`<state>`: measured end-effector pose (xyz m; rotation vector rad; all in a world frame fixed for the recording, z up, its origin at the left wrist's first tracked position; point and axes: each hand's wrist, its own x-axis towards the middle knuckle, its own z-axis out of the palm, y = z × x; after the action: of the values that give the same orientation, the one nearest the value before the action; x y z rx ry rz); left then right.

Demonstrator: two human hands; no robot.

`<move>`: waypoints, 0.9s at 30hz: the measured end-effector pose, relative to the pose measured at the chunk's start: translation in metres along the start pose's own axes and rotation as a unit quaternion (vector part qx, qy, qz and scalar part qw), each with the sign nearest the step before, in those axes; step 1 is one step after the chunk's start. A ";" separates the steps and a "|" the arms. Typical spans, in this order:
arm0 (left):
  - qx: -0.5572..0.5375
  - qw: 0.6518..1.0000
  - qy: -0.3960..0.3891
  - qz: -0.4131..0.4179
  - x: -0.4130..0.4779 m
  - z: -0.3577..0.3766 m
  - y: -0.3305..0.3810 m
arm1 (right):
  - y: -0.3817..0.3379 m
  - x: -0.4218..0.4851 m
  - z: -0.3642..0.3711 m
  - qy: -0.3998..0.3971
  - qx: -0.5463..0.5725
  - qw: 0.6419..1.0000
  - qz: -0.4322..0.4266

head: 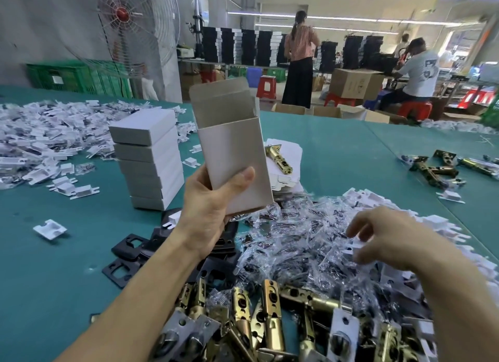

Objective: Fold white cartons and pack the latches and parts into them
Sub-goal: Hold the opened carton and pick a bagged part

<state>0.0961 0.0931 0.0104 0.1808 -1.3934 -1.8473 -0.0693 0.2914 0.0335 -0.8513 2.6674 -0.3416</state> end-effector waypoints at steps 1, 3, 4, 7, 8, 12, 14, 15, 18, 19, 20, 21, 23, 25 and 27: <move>0.000 1.000 -0.004 0.003 0.000 -0.001 -0.001 | 0.001 0.003 0.004 -0.006 -0.002 1.000 0.007; -0.012 1.000 -0.016 0.001 0.000 -0.002 -0.002 | 0.003 0.007 0.010 0.000 -0.007 1.000 0.016; -0.020 1.000 -0.021 -0.001 0.000 -0.002 -0.003 | 0.004 0.008 0.010 0.008 -0.002 1.000 0.018; -0.030 0.999 -0.040 -0.006 0.002 -0.003 -0.006 | 0.003 0.005 0.004 0.039 0.026 0.999 0.017; -0.027 0.999 -0.042 -0.006 0.002 -0.003 -0.007 | 0.002 0.003 0.001 0.054 0.020 0.998 0.010; 0.031 0.998 -0.039 -0.022 0.002 -0.003 -0.010 | -0.001 -0.007 -0.008 0.138 0.016 0.989 -0.056; 0.064 0.995 -0.056 -0.044 0.000 -0.002 -0.012 | -0.006 -0.012 -0.012 0.183 0.085 0.972 -0.123; 0.086 0.993 -0.063 -0.055 -0.001 -0.002 -0.013 | -0.010 -0.015 -0.013 0.203 0.127 0.957 -0.164; 0.176 0.976 -0.093 -0.085 -0.003 -0.003 -0.014 | -0.027 -0.025 -0.013 0.262 0.248 0.895 -0.263; 0.197 0.969 -0.114 -0.093 -0.003 -0.004 -0.015 | -0.032 -0.027 -0.012 0.281 0.278 0.871 -0.291; 0.206 0.964 -0.139 -0.098 -0.004 -0.004 -0.016 | -0.036 -0.029 -0.012 0.299 0.304 0.846 -0.320; 0.209 0.960 -0.161 -0.098 -0.004 -0.004 -0.017 | -0.041 -0.031 -0.012 0.317 0.326 0.820 -0.348; 0.214 0.956 -0.181 -0.091 -0.005 -0.003 -0.018 | -0.049 -0.035 -0.011 0.346 0.355 0.774 -0.393; 0.219 0.955 -0.184 -0.083 -0.005 -0.001 -0.019 | -0.054 -0.039 -0.011 0.371 0.357 0.740 -0.432; 0.219 0.954 -0.188 -0.085 -0.005 -0.001 -0.019 | -0.056 -0.041 -0.011 0.393 0.336 0.724 -0.457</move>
<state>0.0905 0.0973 -0.0084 0.1820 -2.1065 -1.7422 -0.0130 0.2726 0.0708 -1.9684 2.0420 -2.1443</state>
